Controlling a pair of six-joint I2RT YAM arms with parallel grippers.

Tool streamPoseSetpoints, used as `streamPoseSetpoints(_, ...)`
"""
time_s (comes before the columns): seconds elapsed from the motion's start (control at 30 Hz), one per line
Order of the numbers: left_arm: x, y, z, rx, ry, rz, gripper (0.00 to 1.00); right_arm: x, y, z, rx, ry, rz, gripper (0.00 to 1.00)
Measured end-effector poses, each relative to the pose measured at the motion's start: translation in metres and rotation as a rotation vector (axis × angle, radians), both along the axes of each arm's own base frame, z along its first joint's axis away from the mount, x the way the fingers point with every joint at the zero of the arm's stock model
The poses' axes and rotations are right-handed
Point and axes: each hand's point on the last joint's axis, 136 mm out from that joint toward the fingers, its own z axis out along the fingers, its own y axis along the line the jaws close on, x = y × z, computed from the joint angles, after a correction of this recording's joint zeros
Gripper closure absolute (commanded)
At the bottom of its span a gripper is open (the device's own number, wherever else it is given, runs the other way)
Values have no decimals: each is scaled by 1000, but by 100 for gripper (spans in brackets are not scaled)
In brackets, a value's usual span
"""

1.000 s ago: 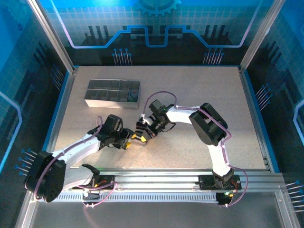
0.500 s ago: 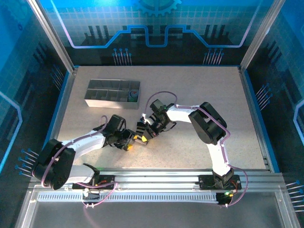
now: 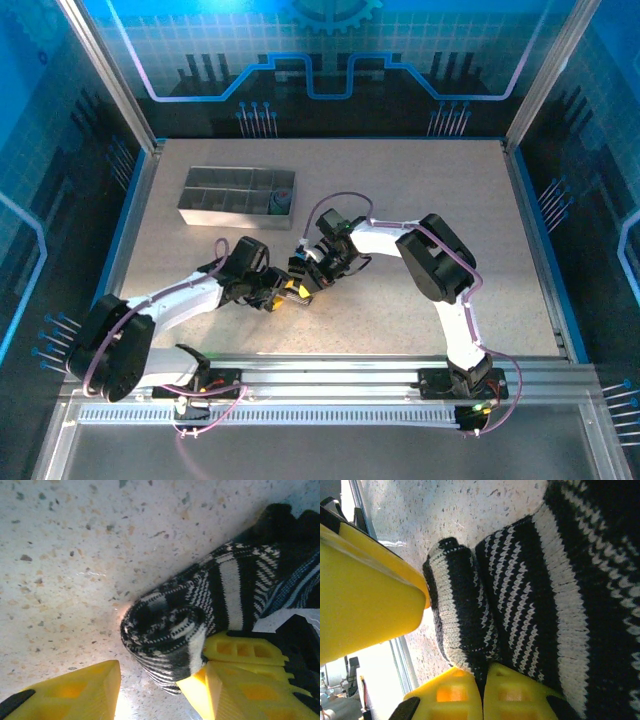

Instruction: Roll the socks

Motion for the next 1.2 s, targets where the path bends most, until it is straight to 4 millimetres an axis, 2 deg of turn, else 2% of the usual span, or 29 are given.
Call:
streamPoseSetpoints(0.43, 5, -3, -19, 38, 78, -8, 54, 2, -2, 0, -1, 7, -6, 100)
streamPoseSetpoints(0.57, 10, -6, -21, 49, 93, -19, 74, 1, -2, -1, -3, 8, -6, 99)
streamPoseSetpoints(0.67, 15, -9, -21, 53, 94, -30, 87, 1, -4, 0, -3, -10, -5, 78)
streamPoseSetpoints(0.73, 15, -10, -20, 48, 94, -39, 93, 0, -9, 2, -4, -78, 5, 67)
streamPoseSetpoints(0.87, 13, -10, -19, 47, 106, -34, 100, -8, -25, 9, -49, -279, 33, 57)
streamPoseSetpoints(0.93, 11, -9, -19, 59, 125, -33, 100, -16, -36, 13, -75, -419, 56, 54)
streamPoseSetpoints(1.0, 7, -6, -18, 74, 152, -32, 100, -24, -42, 20, -92, -597, 95, 47)
streamPoseSetpoints(1.1, -1, -3, -17, 96, 204, -33, 100, -41, -38, 29, -97, -870, 191, 38)
streamPoseSetpoints(1.2, -5, -2, -17, 109, 253, -37, 100, -52, -25, 30, -113, -1064, 282, 38)
